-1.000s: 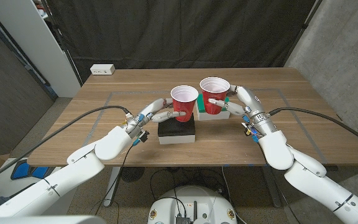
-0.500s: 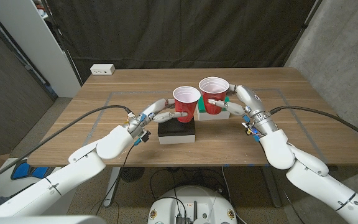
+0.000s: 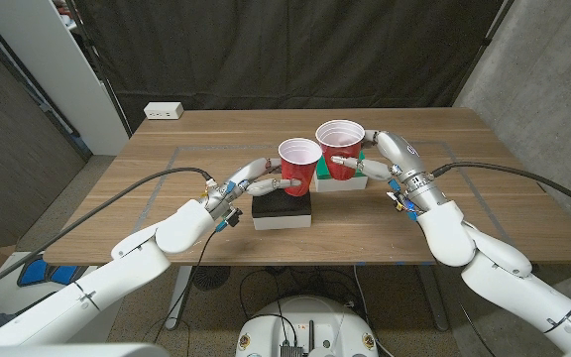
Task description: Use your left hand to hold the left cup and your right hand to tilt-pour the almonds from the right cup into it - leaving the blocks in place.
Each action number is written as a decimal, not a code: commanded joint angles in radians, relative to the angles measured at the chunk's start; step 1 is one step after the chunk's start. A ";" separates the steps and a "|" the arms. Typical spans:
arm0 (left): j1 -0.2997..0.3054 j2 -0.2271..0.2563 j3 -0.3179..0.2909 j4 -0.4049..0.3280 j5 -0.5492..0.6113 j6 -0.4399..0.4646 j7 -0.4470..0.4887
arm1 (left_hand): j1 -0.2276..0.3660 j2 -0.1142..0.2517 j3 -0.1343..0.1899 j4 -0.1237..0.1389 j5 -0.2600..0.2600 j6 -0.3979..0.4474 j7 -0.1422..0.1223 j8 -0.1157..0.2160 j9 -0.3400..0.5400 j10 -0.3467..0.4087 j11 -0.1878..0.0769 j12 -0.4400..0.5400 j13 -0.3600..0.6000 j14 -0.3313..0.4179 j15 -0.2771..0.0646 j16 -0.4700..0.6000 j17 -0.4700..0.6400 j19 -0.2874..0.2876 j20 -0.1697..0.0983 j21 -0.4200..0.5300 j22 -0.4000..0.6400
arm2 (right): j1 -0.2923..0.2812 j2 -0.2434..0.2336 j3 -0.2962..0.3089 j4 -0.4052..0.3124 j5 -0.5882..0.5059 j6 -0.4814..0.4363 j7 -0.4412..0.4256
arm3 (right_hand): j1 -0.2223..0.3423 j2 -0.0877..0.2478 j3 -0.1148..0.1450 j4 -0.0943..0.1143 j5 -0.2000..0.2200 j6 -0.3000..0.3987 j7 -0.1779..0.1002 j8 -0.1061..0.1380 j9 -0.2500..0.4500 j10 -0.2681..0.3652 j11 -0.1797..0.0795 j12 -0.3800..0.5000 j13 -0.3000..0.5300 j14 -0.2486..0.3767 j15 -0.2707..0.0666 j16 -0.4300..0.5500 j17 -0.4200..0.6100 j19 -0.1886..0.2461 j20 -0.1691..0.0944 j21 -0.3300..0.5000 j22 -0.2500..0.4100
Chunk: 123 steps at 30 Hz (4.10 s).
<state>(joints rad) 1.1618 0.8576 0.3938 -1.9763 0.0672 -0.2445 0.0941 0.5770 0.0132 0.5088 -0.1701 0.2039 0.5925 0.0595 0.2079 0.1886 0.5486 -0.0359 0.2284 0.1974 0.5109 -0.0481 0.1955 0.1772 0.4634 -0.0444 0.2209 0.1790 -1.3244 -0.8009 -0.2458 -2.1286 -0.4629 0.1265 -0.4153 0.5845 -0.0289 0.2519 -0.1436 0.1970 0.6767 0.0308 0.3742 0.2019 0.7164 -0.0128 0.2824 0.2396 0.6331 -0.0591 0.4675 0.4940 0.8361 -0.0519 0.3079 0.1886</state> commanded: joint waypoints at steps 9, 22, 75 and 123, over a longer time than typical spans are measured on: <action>-0.022 0.001 0.015 -0.010 0.008 0.007 -0.018 | 0.007 0.003 0.003 0.003 0.003 0.008 -0.003 -0.004 0.003 0.008 0.001 -0.006 0.006 0.011 -0.055 -0.002 0.000 0.012 -0.014 -0.004 0.004 | -0.007 -0.042 0.026 -0.055 -0.059 -0.047 0.034 | 0.010 0.002 -0.005 0.003 -0.001 0.014 -0.002 0.006 0.003 0.011 -0.004 0.002 0.006 0.012 -0.021 0.006 0.005 0.006 0.000 0.004 0.005; -0.022 0.004 0.016 -0.014 0.008 0.014 -0.022 | 0.006 0.005 0.004 0.004 0.004 0.010 -0.002 -0.005 0.004 0.010 0.000 -0.006 0.006 0.013 -0.055 -0.002 0.000 0.013 -0.014 -0.004 0.004 | -0.014 -0.064 0.037 -0.097 -0.188 -0.129 0.026 | 0.012 0.001 -0.007 0.001 -0.001 0.022 -0.005 0.008 0.003 0.019 -0.008 0.003 0.009 0.019 -0.028 0.010 0.008 0.012 -0.002 0.007 0.005; 0.016 0.046 -0.028 -0.142 0.079 0.131 0.018 | -0.002 0.014 0.014 0.005 0.004 0.047 0.001 0.001 0.005 0.051 0.004 0.001 0.008 0.043 -0.053 -0.001 -0.001 0.033 -0.012 -0.001 0.004 | 0.075 -0.163 -0.073 -0.152 -0.765 -0.338 0.000 | 0.050 -0.006 -0.008 -0.011 0.005 0.040 -0.058 0.014 0.004 0.029 -0.064 -0.003 0.023 0.035 -0.088 0.016 0.020 0.031 -0.043 0.019 0.007; 0.051 -0.040 -0.027 -0.030 0.082 -0.034 0.106 | 0.000 0.016 0.021 0.002 0.005 0.060 -0.001 0.000 0.006 0.062 0.000 -0.001 0.010 0.055 -0.057 -0.003 -0.001 0.035 -0.012 -0.004 0.004 | 0.248 -0.203 -0.184 -0.054 -1.164 -0.433 -0.199 | 0.196 0.062 0.081 -0.034 0.017 0.001 -0.134 0.015 0.012 -0.019 -0.121 -0.035 0.045 0.017 -0.159 -0.043 0.007 0.014 -0.101 0.021 0.008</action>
<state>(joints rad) 1.1998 0.8276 0.3764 -2.0215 0.1589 -0.2536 0.1912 0.5769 0.0240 0.5215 -0.1685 0.2030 0.6434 0.0549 0.2004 0.1935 0.6060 -0.0358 0.2271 0.2023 0.5558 -0.0500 0.1955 0.1748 0.4919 -0.0445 0.2209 0.1790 -1.1124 -0.9966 -0.4009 -2.2122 -1.5394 -0.2693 -0.5748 0.7576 0.0227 0.3165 -0.1772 0.2089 0.6805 -0.0976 0.3862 0.2121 0.7029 -0.1330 0.2513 0.2814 0.6561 -0.0641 0.4287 0.5002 0.8567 -0.1091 0.3231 0.1927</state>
